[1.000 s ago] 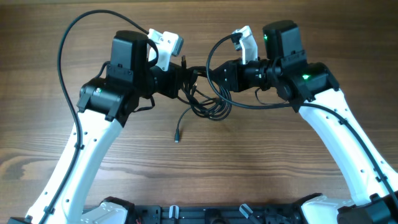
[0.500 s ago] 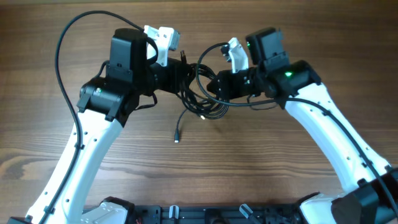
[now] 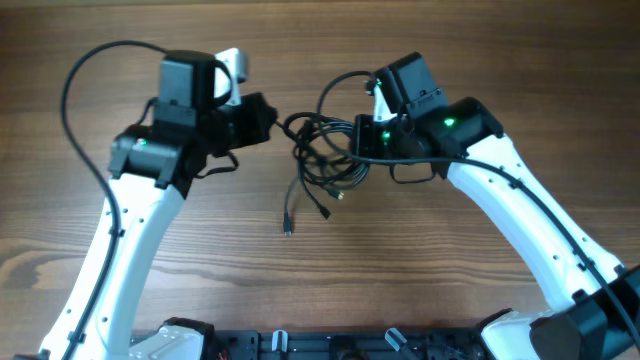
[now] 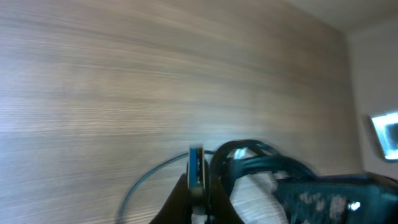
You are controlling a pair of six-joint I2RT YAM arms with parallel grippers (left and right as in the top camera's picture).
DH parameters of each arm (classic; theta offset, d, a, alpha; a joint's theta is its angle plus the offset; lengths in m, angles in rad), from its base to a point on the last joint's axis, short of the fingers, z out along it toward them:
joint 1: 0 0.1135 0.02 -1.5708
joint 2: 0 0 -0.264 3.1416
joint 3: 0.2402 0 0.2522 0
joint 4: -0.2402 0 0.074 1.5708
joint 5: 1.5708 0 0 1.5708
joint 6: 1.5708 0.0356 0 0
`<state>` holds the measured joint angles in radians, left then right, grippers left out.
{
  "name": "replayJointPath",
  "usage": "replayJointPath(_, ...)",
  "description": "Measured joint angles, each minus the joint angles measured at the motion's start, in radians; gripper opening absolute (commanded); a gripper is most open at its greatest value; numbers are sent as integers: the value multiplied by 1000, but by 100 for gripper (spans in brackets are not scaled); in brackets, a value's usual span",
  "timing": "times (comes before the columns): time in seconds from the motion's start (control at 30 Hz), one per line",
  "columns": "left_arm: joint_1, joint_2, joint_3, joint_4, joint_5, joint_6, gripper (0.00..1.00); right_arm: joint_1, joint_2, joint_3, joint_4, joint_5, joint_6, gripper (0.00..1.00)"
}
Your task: Untangle cables
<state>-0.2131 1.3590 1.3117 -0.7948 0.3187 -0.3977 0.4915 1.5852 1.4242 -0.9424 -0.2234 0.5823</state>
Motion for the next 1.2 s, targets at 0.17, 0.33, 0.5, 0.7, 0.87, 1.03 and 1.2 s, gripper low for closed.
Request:
replayJointPath(0.17,8,-8,0,-75,-77,-35,4,5,6,1,-7,34,46,4)
replayJointPath(0.33,9,-10,0,-100,-112,-58,4,-11,6,1,-10,5,26,4)
replayJointPath(0.5,23,-11,0,-134,-113,-65,4,-32,9,0,3,-66,-83,4)
replayJointPath(0.7,38,-11,0,-145,-111,-111,4,-62,10,0,-3,-112,-64,4)
replayJointPath(0.87,68,-11,0,-149,-71,-136,4,-100,13,-1,9,-228,-160,6)
replayJointPath(1.03,108,-11,0,-155,6,-101,14,-116,15,-12,14,-316,-264,9)
replayJointPath(1.2,117,-1,0,-168,7,-42,60,-117,15,-17,6,-294,-279,9)
